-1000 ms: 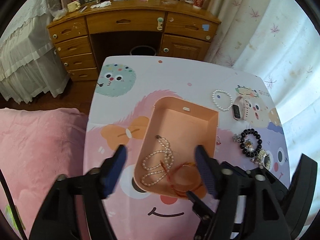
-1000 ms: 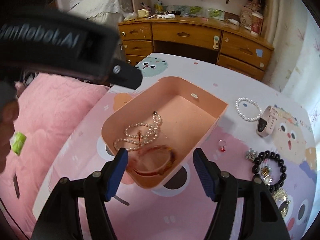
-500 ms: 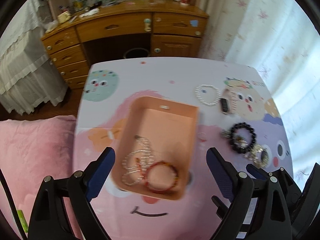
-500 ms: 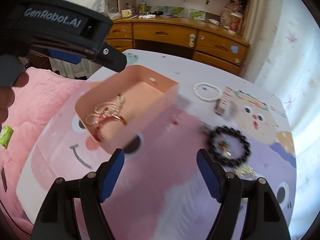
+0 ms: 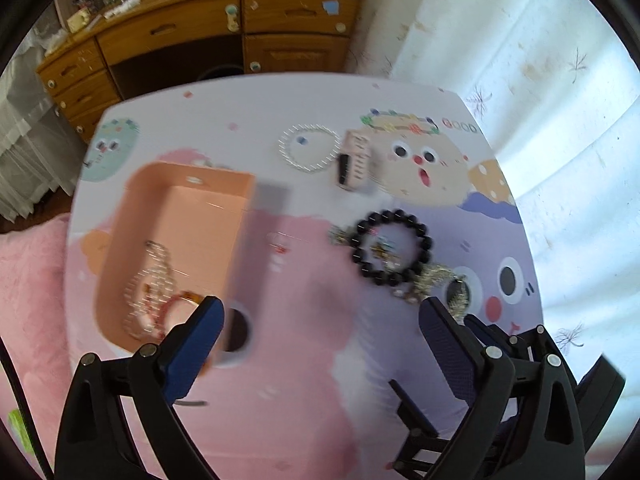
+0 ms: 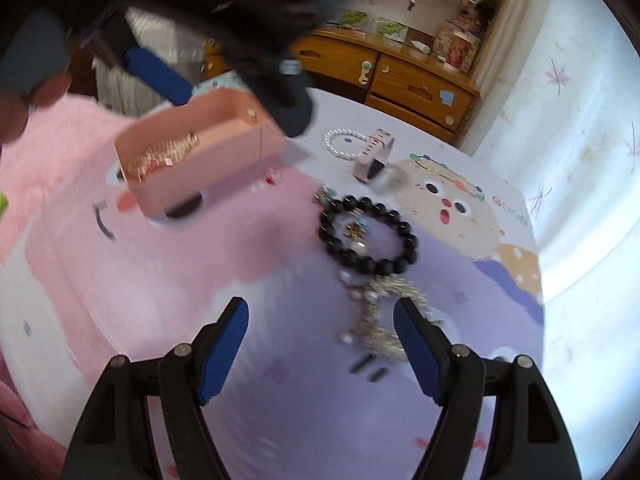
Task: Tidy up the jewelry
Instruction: 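Grasp the black bead bracelet with the left tool while the right tool grasps the silver hair comb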
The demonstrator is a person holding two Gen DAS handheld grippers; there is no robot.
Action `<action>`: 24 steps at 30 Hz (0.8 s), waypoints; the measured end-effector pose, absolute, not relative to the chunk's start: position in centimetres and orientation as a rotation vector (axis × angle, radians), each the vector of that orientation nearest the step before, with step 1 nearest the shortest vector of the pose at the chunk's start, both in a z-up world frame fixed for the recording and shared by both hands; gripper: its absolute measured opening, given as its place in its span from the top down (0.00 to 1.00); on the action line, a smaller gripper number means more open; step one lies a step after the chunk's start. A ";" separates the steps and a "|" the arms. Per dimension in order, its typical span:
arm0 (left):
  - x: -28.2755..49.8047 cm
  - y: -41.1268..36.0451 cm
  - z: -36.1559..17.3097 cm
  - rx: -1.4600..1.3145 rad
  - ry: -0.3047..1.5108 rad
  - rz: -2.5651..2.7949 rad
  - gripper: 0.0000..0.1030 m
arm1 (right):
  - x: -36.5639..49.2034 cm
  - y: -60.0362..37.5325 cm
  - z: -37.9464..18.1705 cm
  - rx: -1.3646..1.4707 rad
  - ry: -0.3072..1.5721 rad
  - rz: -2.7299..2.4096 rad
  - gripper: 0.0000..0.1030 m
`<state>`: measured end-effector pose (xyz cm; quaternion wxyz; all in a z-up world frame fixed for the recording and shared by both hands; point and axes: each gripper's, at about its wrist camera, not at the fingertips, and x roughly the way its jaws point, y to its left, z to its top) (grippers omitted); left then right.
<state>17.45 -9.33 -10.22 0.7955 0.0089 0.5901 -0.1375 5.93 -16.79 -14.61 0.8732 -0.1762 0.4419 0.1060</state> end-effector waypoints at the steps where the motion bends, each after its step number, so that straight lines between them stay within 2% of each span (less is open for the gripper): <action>1: 17.5 -10.2 -10.7 0.005 1.289 -0.296 0.06 | 5.8 -17.2 -14.9 -0.399 0.921 0.226 0.27; 7: 18.6 -12.8 -13.3 -0.072 1.369 -0.267 0.06 | 5.6 -19.7 -16.2 -0.481 0.926 0.256 0.27; 15: 20.4 -13.7 -17.0 -0.131 1.393 -0.141 0.07 | 6.6 -22.0 -17.0 -0.375 0.960 0.340 0.27; 18: 21.0 -14.0 -18.3 -0.125 1.401 -0.108 0.16 | 7.1 -22.3 -17.1 -0.338 0.965 0.363 0.27; 22: 21.7 -14.1 -19.5 -0.102 1.413 -0.068 0.37 | 7.8 -22.2 -17.2 -0.311 0.959 0.389 0.27; 24: 21.8 -14.1 -19.9 -0.101 1.415 -0.058 0.44 | 8.1 -22.1 -17.3 -0.303 0.959 0.400 0.30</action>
